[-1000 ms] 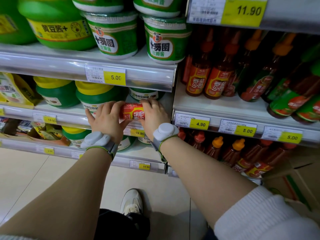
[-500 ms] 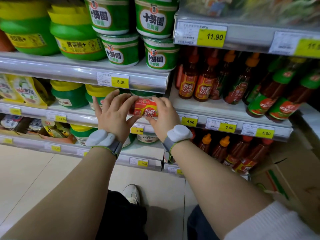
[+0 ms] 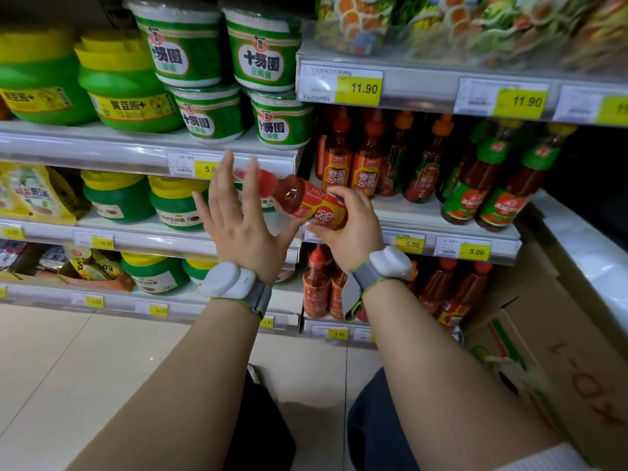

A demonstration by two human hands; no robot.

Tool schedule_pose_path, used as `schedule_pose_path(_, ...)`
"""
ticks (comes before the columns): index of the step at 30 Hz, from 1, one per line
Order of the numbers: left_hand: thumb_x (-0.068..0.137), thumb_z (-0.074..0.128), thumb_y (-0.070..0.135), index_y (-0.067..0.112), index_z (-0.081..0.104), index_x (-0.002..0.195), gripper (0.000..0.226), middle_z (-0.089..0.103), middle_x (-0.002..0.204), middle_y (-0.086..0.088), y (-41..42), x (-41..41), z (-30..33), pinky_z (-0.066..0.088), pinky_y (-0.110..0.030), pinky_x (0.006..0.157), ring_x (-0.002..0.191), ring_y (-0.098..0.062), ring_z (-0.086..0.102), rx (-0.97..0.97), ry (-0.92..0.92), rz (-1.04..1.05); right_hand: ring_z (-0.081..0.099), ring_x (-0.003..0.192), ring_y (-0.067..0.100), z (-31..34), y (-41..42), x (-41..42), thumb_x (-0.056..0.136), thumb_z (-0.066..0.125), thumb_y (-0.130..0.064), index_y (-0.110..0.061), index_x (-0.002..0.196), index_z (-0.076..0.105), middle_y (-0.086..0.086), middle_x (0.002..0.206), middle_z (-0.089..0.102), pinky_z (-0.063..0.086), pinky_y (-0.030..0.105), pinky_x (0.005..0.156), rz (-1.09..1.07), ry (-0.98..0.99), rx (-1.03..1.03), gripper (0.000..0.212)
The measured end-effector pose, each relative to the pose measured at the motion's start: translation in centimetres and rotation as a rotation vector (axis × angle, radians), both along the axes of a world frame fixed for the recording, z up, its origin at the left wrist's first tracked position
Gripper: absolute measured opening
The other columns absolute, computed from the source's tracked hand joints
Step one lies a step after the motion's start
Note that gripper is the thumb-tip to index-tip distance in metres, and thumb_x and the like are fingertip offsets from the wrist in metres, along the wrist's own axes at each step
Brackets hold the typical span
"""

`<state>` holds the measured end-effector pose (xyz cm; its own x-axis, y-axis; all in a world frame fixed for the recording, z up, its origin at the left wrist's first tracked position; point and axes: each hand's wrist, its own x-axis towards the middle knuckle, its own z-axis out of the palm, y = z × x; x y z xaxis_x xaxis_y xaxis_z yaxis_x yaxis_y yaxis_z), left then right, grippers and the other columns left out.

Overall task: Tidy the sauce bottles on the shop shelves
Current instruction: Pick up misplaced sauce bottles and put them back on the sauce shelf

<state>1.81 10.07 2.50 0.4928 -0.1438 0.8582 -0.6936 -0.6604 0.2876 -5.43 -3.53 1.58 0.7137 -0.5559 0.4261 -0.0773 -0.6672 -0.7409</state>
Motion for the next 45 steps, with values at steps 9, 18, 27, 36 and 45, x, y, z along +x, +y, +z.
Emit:
schedule_pose_path(9,0.062,0.075,0.053,-0.001,0.01,0.144,0.118,0.059,0.121,-0.021,-3.1,-0.9,-0.8,0.047,-0.042,0.083,0.098,-0.038,0.059,-0.093,0.336,-0.144,0.056,0.108,0.016,-1.0,-1.7,0.2,0.068,0.082,-0.024,-0.023,0.124,0.052,0.001,0.129,0.049,0.045,0.02,0.081,-0.051,0.012,0.021,0.063)
schedule_pose_path(18,0.076,0.071,0.038,0.009,0.016,0.146,0.094,0.043,0.124,0.017,-5.5,-1.3,-0.7,0.044,-0.021,0.071,0.096,-0.011,0.062,-0.251,0.379,-0.29,0.056,0.112,0.021,-1.8,-3.8,0.8,0.07,0.081,-0.023,-0.021,0.124,0.052,0.002,0.132,0.05,0.047,0.025,0.082,-0.173,-0.033,-0.01,0.062)
schedule_pose_path(27,0.081,0.068,0.03,0.018,0.024,0.145,0.078,0.031,0.116,0.039,-7.5,-0.4,-0.2,0.039,-0.011,0.073,0.094,-0.006,0.063,-0.34,0.396,-0.337,0.049,0.121,0.026,-1.6,-4.0,1.9,0.072,0.077,-0.034,-0.021,0.127,0.052,0.001,0.128,0.059,0.041,0.045,0.097,-0.291,0.028,-0.074,0.062)
schedule_pose_path(36,0.08,0.069,0.021,0.012,0.027,0.142,0.075,0.05,0.123,0.013,-9.5,1.5,0.3,0.047,-0.013,0.082,0.096,0.001,0.06,-0.41,0.463,-0.492,0.052,0.117,0.029,-2.0,-3.9,3.5,0.075,0.073,-0.043,-0.015,0.124,0.054,0.006,0.121,0.062,0.041,0.045,0.096,-0.355,0.051,0.035,0.06)
schedule_pose_path(45,0.083,0.063,0.023,0.021,0.053,0.127,0.045,0.067,0.115,0.007,-9.9,2.2,1.1,0.051,-0.029,0.091,0.105,-0.004,0.061,-0.323,0.487,-0.479,0.057,0.094,0.037,-1.4,-4.2,3.9,0.076,0.069,-0.05,-0.013,0.102,0.057,0.012,0.097,0.066,0.046,0.041,0.079,-0.307,0.145,0.059,0.046)
